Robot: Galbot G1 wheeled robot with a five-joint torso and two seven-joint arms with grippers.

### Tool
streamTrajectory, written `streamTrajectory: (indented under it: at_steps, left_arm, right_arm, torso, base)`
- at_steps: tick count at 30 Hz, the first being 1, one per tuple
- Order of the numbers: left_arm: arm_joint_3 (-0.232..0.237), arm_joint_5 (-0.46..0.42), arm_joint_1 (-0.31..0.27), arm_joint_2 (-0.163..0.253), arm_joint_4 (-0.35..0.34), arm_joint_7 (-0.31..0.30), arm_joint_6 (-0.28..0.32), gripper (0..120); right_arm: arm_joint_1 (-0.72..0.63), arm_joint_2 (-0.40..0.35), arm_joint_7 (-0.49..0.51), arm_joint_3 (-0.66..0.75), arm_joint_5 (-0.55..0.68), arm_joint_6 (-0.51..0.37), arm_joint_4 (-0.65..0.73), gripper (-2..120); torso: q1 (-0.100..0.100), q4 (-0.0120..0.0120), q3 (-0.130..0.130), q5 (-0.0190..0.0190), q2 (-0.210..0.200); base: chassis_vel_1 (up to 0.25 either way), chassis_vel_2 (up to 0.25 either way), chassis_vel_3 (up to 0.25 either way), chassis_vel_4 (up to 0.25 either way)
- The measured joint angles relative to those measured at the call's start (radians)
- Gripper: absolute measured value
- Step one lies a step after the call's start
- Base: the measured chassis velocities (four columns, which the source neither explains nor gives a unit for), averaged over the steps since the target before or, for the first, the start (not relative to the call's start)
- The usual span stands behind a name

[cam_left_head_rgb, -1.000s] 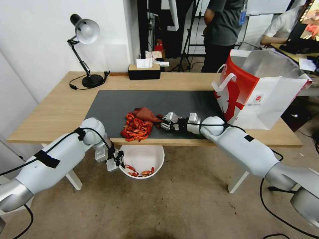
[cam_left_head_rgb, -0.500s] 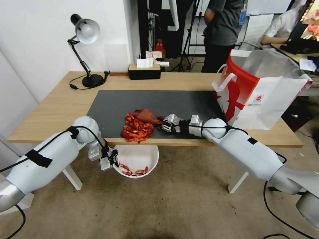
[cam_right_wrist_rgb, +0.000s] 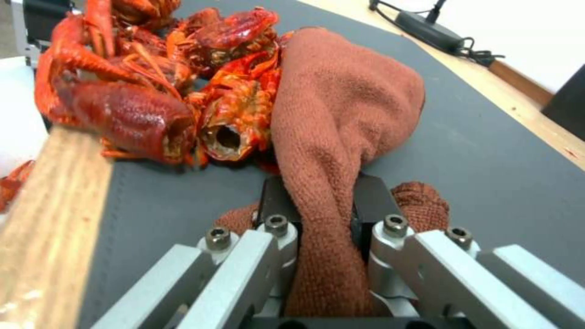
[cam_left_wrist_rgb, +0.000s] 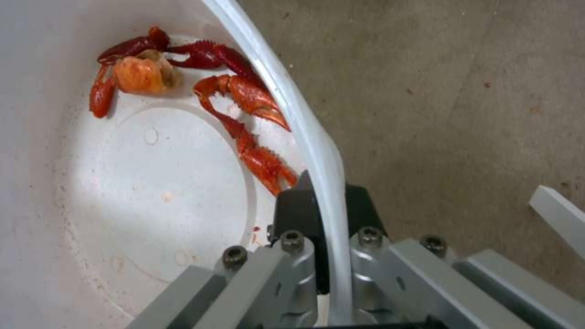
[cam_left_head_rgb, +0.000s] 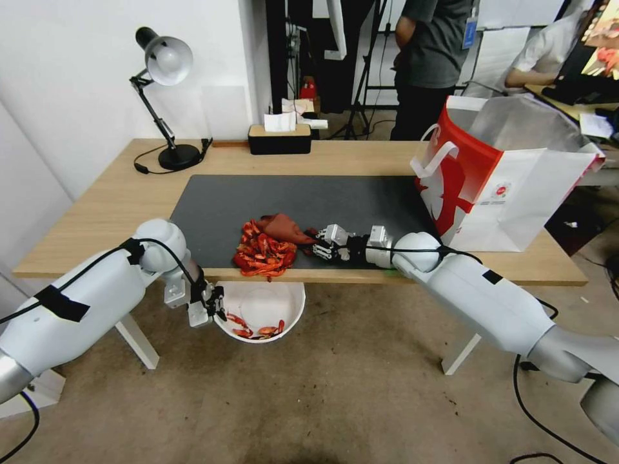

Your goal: Sweep shrimp from table into container with towel, then put container into takeout bag.

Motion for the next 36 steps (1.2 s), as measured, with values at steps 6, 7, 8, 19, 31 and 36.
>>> streamTrajectory:
  at_steps: [6,7,8,19,31,36]
  left_arm:
    - [-0.001,-0.018,0.004,0.011,-0.020,0.005,0.000,0]
    - [-0.001,-0.024,0.004,0.011,-0.023,0.007,0.000,0]
    - [-0.001,-0.028,0.005,0.011,-0.024,0.008,0.000,0]
    - [0.027,-0.106,-0.009,0.015,-0.040,0.013,0.019,0]
    - [0.030,-0.104,-0.024,0.015,-0.016,0.014,0.018,0]
    - [0.032,-0.104,-0.033,0.013,-0.008,0.014,0.017,0]
  right_arm:
    - [-0.009,-0.006,0.008,-0.002,-0.002,-0.006,0.022,8]
    - [-0.010,-0.006,0.010,-0.002,-0.002,-0.008,0.025,8]
    - [-0.010,-0.006,0.010,-0.002,-0.002,-0.009,0.026,8]
    - [-0.016,-0.005,0.017,-0.002,-0.003,-0.010,0.029,8]
    - [-0.037,-0.031,0.020,-0.002,-0.003,-0.015,0.078,8]
    - [-0.059,-0.046,0.024,-0.001,-0.003,-0.016,0.111,8]
  torso:
    - [0.000,0.0001,0.000,0.0001,0.000]
    - [0.000,0.0000,0.000,0.0001,0.000]
    - [0.000,0.0000,0.000,0.0001,0.000]
    - [0.000,-0.0001,0.000,0.0001,0.000]
    - [0.000,0.0002,0.000,0.0001,0.000]
    - [0.000,-0.0002,0.000,0.0000,0.000]
  base:
    - [0.000,0.000,0.000,0.000]
    - [0.000,0.000,0.000,0.000]
    - [0.000,0.000,0.000,0.000]
    - [0.000,0.000,0.000,0.000]
    - [0.000,0.000,0.000,0.000]
    - [0.000,0.000,0.000,0.000]
